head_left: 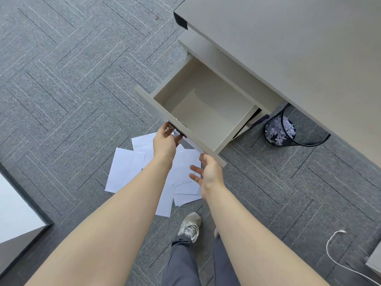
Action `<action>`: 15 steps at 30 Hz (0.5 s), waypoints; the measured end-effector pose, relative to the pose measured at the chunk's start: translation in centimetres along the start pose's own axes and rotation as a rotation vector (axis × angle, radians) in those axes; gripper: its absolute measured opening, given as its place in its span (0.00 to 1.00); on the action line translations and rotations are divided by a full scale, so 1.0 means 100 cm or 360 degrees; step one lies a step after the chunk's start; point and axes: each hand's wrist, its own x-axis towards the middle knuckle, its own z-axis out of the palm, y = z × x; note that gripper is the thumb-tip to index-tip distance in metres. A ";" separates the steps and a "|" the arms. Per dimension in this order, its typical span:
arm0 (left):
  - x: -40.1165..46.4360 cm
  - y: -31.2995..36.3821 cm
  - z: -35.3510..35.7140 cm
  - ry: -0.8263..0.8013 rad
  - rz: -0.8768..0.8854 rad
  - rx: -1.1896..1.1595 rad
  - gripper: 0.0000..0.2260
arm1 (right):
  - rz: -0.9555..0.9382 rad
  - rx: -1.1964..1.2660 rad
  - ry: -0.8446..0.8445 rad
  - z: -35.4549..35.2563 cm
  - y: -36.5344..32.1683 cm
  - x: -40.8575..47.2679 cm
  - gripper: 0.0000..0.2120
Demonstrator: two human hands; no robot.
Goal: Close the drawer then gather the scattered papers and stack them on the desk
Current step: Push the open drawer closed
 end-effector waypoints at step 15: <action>0.048 0.016 0.094 0.0081 0.0172 -0.0135 0.24 | -0.0149 -0.0010 0.0002 -0.025 -0.088 0.047 0.15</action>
